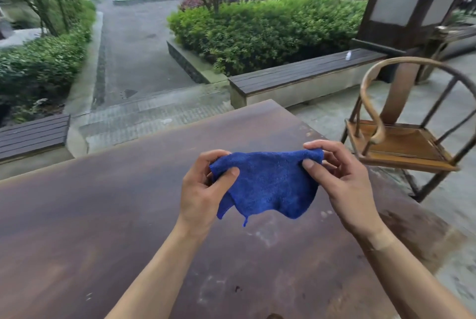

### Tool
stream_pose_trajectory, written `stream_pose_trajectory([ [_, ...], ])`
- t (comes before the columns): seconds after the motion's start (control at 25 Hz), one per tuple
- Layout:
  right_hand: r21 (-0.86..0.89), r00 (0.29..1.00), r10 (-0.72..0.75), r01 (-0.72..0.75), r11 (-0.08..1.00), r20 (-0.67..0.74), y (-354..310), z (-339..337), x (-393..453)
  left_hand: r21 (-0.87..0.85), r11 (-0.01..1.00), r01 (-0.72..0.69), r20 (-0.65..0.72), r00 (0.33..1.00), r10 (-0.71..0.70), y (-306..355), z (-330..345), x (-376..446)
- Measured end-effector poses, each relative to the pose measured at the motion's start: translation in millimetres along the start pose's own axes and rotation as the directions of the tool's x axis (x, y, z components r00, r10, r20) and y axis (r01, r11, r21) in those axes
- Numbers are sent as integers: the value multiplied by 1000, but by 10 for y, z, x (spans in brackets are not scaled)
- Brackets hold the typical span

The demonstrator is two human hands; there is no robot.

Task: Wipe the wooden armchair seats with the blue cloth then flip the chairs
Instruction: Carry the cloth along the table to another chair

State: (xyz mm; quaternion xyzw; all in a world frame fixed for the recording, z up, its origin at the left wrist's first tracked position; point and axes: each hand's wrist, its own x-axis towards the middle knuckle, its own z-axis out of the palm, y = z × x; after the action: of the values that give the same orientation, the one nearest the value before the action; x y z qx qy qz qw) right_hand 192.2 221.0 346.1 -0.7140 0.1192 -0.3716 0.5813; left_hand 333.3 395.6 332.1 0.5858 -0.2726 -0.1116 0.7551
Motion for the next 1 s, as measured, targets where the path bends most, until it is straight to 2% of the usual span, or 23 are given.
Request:
stream_pose_trajectory([
  [0.4,-103,963,10,-39,994,-269,-159,-1129,-464,-119,993,23,271,962,10,-303,1260,-64],
  [0.52,-136,920,-6,-52,989,-393,-264,-1579,-733,-171,982,77,385,923,-5,-340,1779,-212],
  [0.68,-171,873,-37,-53,984,-486,-348,-2297,-995,-185,982,42,493,868,56,-383,2535,-394],
  [0.84,-203,861,-70,-39,978,-504,-269,-3103,-1134,-196,981,4,505,858,97,-513,3316,-603],
  [1.0,-162,878,-58,-23,987,-476,-108,-4094,-1112,-181,984,-5,455,886,88,-674,4254,-827],
])
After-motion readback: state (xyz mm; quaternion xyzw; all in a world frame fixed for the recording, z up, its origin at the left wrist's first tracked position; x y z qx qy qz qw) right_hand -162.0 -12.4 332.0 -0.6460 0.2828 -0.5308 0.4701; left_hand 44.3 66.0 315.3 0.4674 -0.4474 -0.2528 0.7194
